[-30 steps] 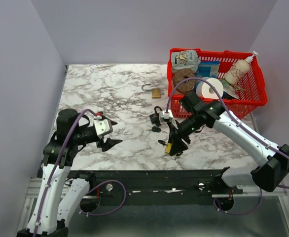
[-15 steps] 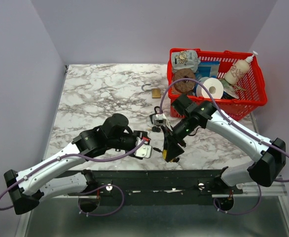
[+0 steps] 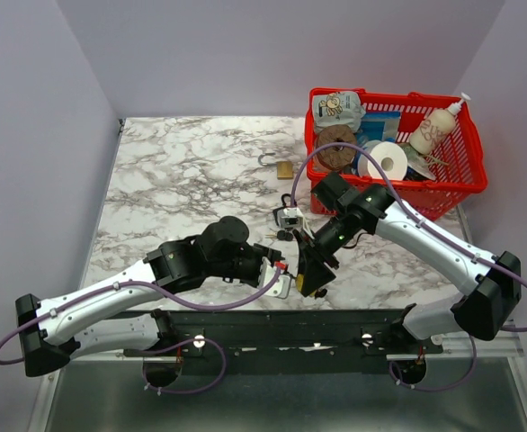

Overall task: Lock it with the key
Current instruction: Pick up the lock from the center of the board.

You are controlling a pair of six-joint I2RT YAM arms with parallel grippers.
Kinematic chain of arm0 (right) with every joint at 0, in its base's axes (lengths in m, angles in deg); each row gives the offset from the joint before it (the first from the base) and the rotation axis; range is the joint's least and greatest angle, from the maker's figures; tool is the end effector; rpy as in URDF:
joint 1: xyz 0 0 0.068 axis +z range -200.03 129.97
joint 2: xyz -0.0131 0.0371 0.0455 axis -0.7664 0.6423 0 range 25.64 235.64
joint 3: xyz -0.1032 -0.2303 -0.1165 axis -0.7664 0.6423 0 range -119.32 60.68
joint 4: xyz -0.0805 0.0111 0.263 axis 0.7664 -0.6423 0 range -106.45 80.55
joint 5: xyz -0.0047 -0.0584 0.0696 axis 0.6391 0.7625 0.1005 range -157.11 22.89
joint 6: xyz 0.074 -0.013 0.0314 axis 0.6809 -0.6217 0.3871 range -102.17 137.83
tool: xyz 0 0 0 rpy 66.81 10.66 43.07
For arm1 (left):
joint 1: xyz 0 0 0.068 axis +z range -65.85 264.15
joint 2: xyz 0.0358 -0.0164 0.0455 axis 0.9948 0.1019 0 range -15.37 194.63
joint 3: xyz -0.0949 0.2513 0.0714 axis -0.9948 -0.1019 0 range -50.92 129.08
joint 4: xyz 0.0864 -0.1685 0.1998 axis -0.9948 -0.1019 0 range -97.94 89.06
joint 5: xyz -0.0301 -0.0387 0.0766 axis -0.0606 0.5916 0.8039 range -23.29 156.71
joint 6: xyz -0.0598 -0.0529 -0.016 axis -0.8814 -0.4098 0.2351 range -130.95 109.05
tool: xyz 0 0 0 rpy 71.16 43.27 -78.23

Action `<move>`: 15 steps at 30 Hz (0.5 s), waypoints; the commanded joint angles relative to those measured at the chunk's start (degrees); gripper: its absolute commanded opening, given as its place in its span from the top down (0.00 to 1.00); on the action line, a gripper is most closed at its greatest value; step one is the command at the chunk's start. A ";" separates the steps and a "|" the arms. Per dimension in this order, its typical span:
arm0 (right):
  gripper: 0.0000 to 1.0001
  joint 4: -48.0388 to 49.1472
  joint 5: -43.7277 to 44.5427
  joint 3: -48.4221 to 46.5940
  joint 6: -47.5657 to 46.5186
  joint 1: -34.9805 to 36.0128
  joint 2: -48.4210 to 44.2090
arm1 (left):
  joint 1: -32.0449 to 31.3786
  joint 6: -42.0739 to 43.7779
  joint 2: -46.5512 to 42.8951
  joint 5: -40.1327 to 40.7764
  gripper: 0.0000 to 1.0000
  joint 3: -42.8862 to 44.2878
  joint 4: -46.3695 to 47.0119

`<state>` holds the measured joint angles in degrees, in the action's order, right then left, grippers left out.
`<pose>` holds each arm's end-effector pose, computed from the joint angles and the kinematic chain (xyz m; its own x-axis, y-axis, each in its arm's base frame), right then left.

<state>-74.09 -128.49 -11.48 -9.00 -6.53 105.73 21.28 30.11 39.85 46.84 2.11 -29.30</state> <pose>0.1543 0.2318 0.2994 -0.3826 -0.6612 -0.6453 -0.7768 -0.1480 0.6122 0.0922 -0.2327 0.3133 0.4628 0.4516 -0.7628 0.8839 -0.1703 0.4355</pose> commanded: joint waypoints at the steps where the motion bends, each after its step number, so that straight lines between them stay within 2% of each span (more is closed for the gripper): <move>1: 0.91 0.66 -3.22 -1.40 1.43 0.53 -0.20 | -1.29 2.01 0.59 0.81 0.55 0.05 0.24; 9: 0.90 0.57 -3.13 -1.84 1.87 0.53 0.15 | -3.13 3.68 2.17 1.33 0.57 0.67 -0.47; 13: 0.90 0.83 -2.51 -1.23 2.04 0.61 -0.29 | -3.31 4.47 2.79 1.33 0.64 0.93 -1.52; 15: 0.91 1.10 -1.46 -1.14 2.22 0.53 -0.38 | -3.31 4.30 2.79 1.42 0.71 1.02 -1.96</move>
<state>-73.94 -128.45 -11.48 -7.65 -6.51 105.73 18.42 33.19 42.30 47.45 2.11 -30.16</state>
